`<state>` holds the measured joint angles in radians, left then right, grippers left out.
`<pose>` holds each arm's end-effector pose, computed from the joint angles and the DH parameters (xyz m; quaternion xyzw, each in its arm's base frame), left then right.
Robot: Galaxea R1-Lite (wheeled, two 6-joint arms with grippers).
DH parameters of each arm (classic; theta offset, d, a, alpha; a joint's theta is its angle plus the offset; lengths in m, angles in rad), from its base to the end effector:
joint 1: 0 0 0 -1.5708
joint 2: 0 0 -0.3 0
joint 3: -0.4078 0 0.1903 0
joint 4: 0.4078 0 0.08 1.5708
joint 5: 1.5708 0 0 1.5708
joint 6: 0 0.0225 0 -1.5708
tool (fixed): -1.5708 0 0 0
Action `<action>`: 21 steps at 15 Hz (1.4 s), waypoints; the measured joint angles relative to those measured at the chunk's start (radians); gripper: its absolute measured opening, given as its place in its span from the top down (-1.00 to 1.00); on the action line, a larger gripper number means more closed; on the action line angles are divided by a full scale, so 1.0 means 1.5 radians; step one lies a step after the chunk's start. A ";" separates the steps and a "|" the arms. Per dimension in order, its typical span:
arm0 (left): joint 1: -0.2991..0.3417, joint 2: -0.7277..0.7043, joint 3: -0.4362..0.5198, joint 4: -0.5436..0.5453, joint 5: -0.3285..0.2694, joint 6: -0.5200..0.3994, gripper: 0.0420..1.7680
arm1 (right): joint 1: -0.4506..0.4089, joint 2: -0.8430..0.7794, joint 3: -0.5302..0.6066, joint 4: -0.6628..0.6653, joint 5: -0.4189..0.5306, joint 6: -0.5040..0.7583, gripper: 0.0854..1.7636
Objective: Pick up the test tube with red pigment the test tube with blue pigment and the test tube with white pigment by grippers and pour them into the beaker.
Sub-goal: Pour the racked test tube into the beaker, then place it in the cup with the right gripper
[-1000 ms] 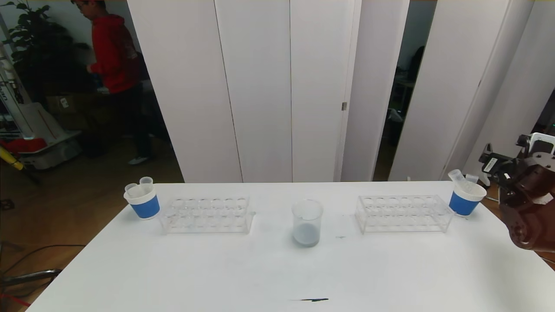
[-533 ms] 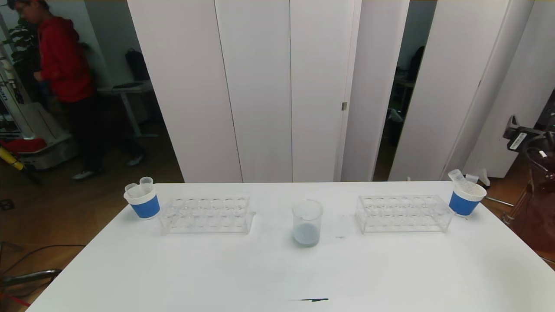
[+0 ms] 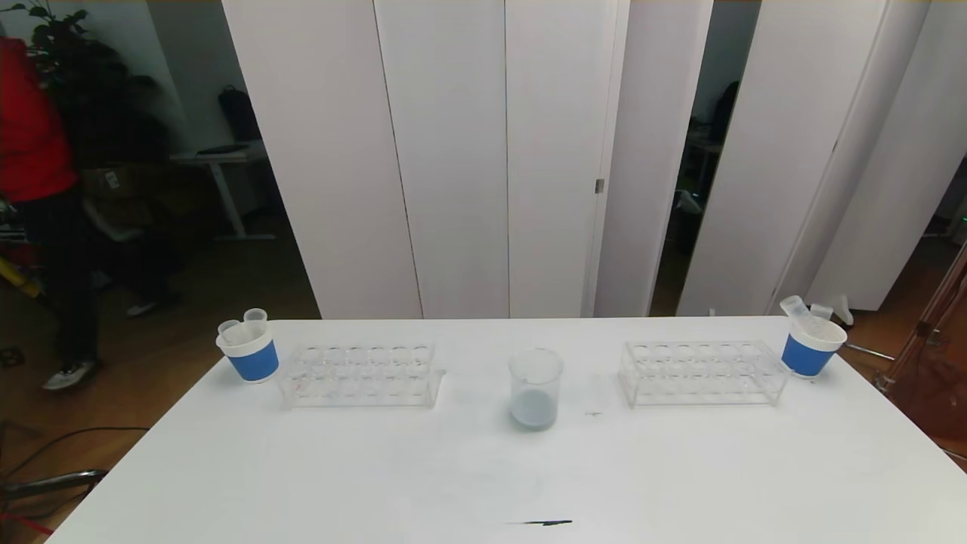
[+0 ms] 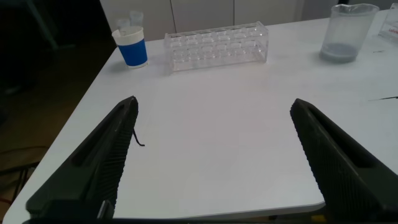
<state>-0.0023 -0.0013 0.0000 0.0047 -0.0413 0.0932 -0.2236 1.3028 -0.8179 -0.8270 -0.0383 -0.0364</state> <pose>-0.0229 -0.0009 0.0750 0.0465 0.0007 -0.0219 0.9987 0.2015 -0.0467 0.3090 -0.0335 -0.1671 -0.1317 0.9765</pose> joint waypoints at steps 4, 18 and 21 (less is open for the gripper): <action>0.000 0.000 0.000 0.000 0.000 0.000 -0.98 | 0.007 -0.243 0.036 0.235 0.045 0.051 -0.98; 0.000 0.000 0.000 0.000 0.000 0.000 -0.98 | 0.145 -0.848 0.407 0.607 0.049 0.060 -0.98; 0.000 0.000 0.000 0.000 0.000 0.000 -0.98 | 0.147 -0.865 0.493 0.585 0.037 0.057 -0.98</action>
<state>-0.0023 -0.0013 0.0000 0.0047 -0.0413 0.0932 -0.0032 0.0047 -0.0779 0.0504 0.0177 0.0494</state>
